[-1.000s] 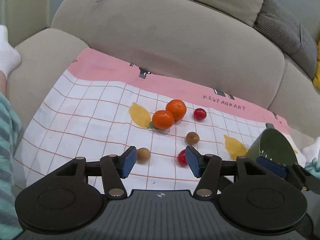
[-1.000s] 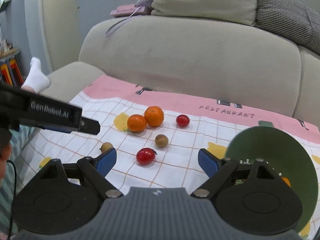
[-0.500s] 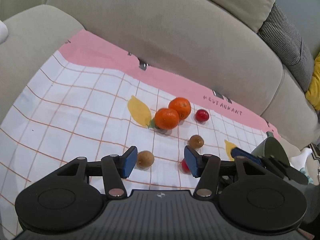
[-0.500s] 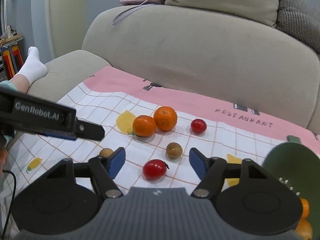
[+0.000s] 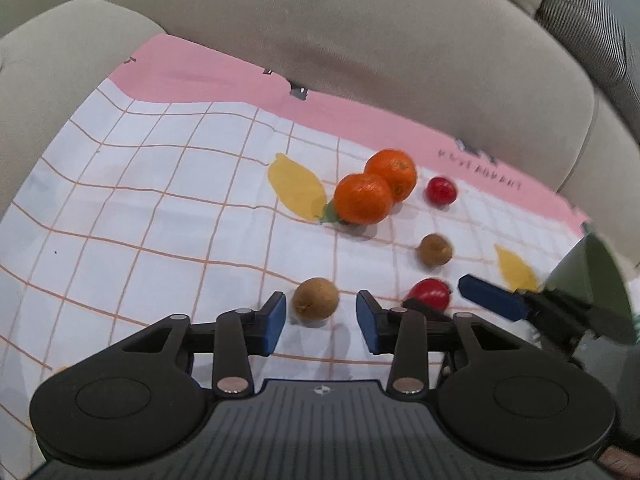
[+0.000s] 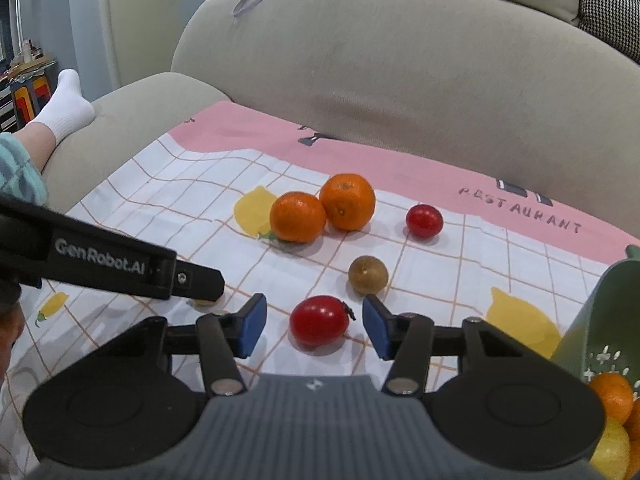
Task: Organize fruits
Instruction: 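Grasp a brown kumquat with the left tool while the right tool grasps a red tomato, then carry the kumquat and tomato over the green colander with both tools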
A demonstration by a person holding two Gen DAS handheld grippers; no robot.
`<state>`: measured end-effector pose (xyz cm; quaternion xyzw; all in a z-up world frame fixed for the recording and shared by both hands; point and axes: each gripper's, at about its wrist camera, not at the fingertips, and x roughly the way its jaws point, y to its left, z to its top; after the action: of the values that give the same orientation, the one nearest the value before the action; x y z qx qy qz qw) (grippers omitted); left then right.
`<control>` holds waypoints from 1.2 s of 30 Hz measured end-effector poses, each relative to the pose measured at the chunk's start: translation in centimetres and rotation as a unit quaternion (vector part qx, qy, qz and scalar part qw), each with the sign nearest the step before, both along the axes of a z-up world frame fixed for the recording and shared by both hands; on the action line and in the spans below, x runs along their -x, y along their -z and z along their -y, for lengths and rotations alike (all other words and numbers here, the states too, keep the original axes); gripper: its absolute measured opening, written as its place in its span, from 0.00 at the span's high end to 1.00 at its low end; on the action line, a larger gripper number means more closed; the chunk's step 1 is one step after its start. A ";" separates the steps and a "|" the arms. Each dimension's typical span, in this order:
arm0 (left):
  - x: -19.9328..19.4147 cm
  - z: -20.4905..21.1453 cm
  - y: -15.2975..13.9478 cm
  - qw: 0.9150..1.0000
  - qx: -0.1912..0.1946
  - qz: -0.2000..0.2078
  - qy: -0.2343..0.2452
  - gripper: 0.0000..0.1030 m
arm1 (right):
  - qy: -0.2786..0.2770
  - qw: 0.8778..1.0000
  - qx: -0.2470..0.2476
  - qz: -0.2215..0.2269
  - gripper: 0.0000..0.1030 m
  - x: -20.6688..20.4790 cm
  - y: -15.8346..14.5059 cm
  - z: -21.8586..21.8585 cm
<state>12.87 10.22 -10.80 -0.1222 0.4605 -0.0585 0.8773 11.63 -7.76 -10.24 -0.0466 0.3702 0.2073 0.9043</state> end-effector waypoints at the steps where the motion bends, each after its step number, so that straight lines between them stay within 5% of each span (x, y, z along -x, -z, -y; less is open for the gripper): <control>1: 0.0 0.2 0.2 1.000 -0.010 -0.001 0.002 0.59 | -0.001 1.000 0.000 -0.001 0.54 -0.1 0.2 0.0; 19: -0.1 1.5 0.9 0.998 -0.049 0.020 0.029 0.71 | -0.005 1.000 -0.009 -0.021 0.66 -0.8 1.7 0.5; 36: 2.1 2.1 -3.3 0.998 -0.013 0.052 0.041 0.71 | -0.020 0.999 -0.020 0.022 0.67 2.2 -3.1 2.7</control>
<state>10.82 8.15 -7.52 -0.0891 0.4197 -0.0944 0.8983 9.46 -10.49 -7.14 -0.0407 0.3448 0.2312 0.9089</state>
